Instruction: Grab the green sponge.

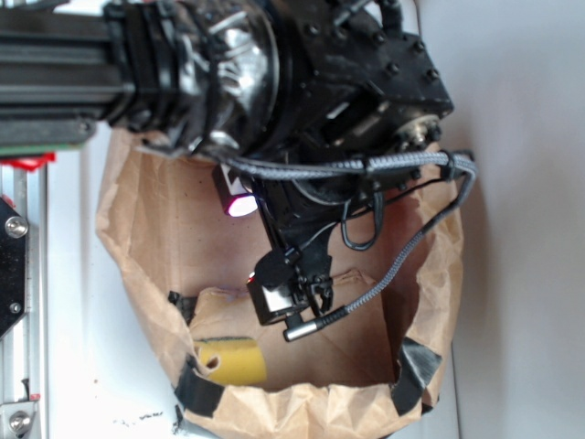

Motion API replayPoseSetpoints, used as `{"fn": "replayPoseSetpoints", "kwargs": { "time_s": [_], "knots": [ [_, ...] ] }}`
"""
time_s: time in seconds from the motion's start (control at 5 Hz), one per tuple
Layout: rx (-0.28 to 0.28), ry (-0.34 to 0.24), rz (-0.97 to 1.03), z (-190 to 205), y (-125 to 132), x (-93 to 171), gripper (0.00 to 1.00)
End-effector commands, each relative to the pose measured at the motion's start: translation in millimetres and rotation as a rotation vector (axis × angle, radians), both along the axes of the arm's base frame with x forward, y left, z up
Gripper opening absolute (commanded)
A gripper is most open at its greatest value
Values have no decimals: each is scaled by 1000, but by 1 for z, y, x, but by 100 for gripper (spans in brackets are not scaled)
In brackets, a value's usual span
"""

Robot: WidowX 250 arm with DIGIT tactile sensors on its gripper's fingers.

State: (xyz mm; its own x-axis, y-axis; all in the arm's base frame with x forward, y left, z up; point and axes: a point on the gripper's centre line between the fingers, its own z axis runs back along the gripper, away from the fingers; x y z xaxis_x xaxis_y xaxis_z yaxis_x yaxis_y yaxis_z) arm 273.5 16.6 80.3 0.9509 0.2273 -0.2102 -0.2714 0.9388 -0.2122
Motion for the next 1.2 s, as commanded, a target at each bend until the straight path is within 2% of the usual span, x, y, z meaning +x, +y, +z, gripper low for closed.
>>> {"fn": "replayPoseSetpoints", "kwargs": {
  "time_s": [0.0, 0.6, 1.0],
  "knots": [
    [-5, -78, 32, 11, 3, 8, 100],
    [-63, -65, -34, 20, -7, -38, 100],
    [-69, -90, -5, 12, -17, -53, 100]
  ]
}}
